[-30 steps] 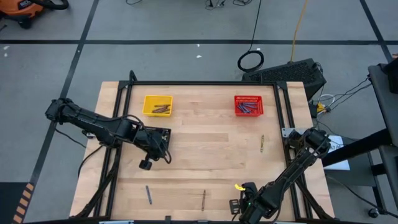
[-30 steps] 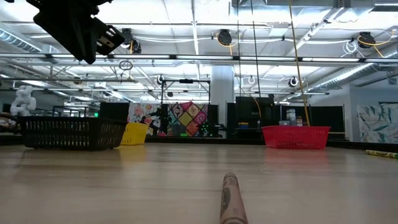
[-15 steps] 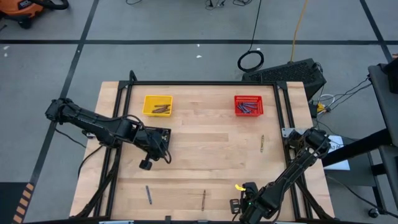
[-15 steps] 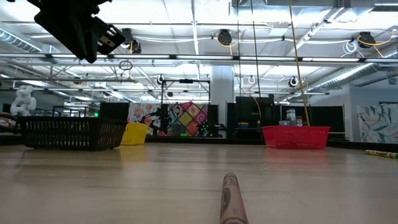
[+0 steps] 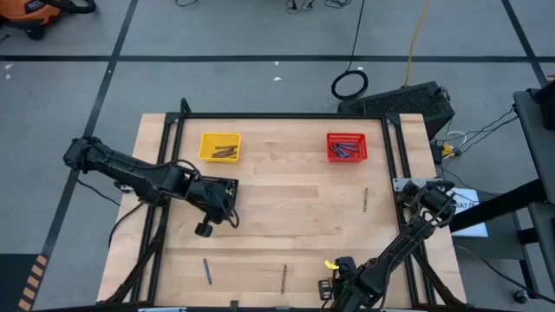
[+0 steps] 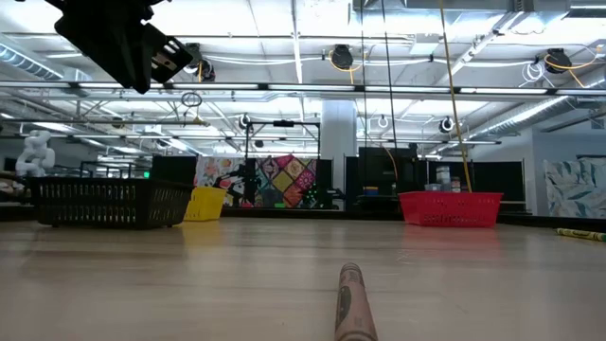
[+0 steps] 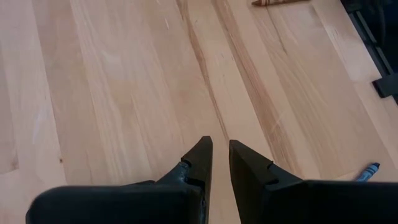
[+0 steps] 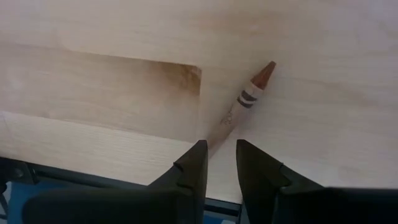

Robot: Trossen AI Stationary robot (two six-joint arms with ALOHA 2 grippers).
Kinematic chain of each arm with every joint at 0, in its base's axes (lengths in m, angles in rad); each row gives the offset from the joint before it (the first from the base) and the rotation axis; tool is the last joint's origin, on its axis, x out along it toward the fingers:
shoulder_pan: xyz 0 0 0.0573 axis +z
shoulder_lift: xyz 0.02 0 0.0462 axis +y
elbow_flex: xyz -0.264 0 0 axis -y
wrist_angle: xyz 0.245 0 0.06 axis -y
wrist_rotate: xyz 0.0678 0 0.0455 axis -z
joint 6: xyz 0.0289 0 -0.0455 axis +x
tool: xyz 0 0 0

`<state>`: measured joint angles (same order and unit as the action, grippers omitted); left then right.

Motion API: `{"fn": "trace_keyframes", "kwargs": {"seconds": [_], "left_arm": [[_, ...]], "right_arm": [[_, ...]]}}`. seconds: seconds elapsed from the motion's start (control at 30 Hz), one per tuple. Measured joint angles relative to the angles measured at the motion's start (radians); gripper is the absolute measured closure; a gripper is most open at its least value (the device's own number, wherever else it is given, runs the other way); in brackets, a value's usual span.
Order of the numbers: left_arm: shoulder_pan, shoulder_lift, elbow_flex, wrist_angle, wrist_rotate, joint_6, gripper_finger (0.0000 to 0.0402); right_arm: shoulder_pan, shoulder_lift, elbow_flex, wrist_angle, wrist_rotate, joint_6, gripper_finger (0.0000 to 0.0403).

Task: Sort crayons
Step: Put the brown crayon into the yellow bin

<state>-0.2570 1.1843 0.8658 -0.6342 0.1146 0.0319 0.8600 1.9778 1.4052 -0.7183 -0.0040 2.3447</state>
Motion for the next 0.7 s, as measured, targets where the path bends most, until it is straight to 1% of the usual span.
{"fn": "trace_keyframes", "kwargs": {"seconds": [0.53, 0.7], "left_arm": [[0.000, 0.000, 0.000, 0.000, 0.000, 0.000, 0.0349], [0.000, 0.000, 0.000, -0.001, 0.000, 0.000, 0.0349]], "right_arm": [[-0.025, 0.016, -0.002, -0.043, 0.001, -0.006, 0.0330], [-0.028, 0.047, 0.002, -0.035, -0.032, -0.019, 0.0330]]}}
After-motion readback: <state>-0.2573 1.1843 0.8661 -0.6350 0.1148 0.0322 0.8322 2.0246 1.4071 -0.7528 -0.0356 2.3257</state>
